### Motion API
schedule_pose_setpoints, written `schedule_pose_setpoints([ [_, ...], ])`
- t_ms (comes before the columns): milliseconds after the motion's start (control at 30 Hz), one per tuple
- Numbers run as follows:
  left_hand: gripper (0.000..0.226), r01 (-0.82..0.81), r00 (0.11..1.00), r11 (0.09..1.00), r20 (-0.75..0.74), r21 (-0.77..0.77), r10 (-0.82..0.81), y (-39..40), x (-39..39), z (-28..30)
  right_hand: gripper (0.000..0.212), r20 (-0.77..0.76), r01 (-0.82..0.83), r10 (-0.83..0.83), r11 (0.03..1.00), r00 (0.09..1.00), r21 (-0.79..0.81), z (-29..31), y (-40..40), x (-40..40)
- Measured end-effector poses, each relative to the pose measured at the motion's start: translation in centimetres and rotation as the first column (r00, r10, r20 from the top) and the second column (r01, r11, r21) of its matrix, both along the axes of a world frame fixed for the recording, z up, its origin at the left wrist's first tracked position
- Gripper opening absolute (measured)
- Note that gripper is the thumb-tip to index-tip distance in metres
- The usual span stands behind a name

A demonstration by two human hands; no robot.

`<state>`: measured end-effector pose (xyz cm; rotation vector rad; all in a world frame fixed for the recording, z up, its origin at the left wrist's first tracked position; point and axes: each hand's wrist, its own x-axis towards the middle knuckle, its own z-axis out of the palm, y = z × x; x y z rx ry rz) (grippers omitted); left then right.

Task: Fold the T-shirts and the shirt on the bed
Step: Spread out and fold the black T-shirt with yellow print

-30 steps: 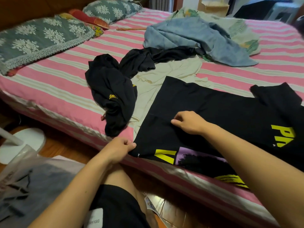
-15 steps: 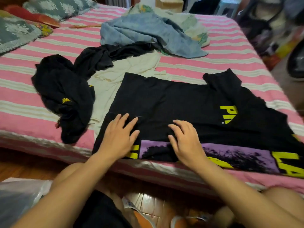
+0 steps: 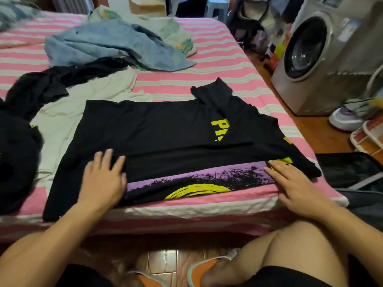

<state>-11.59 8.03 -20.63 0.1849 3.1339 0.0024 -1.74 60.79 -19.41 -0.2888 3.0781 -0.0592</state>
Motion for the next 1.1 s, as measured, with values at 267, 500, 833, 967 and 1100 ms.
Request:
schedule_pose_setpoints([
  [267,0.037,0.132,0.975,0.974,0.204,-0.183,-0.094,11.9,-2.4,4.8,0.040,-0.031,0.251,-0.259,0.955,0.965,-0.160,4.0,-1.6,-5.5],
  [500,0.045,0.638,0.746,0.766,-0.186,-0.077,-0.640,26.5,-6.6,2.8,0.078,-0.052,0.108,-0.113,0.990,0.992,-0.091,5.8,-0.5,-18.3],
  [833,0.008,-0.452,0.892,0.145,0.449,0.880,0.050,28.3,-12.6,1.1,0.030,0.170,0.195,-0.147,0.930,0.974,-0.313,3.9,2.5,-30.5],
  [967,0.025,-0.722,0.678,-0.064,0.686,0.689,-0.263,26.4,-15.2,1.1,0.021,0.227,0.335,-0.253,0.808,0.940,-0.484,4.0,3.2,-31.7],
  [1100,0.037,-0.702,0.682,0.064,0.695,0.709,-0.226,27.3,-16.3,1.2,0.011,0.227,0.391,-0.321,0.691,0.919,-0.608,3.8,2.7,-32.0],
])
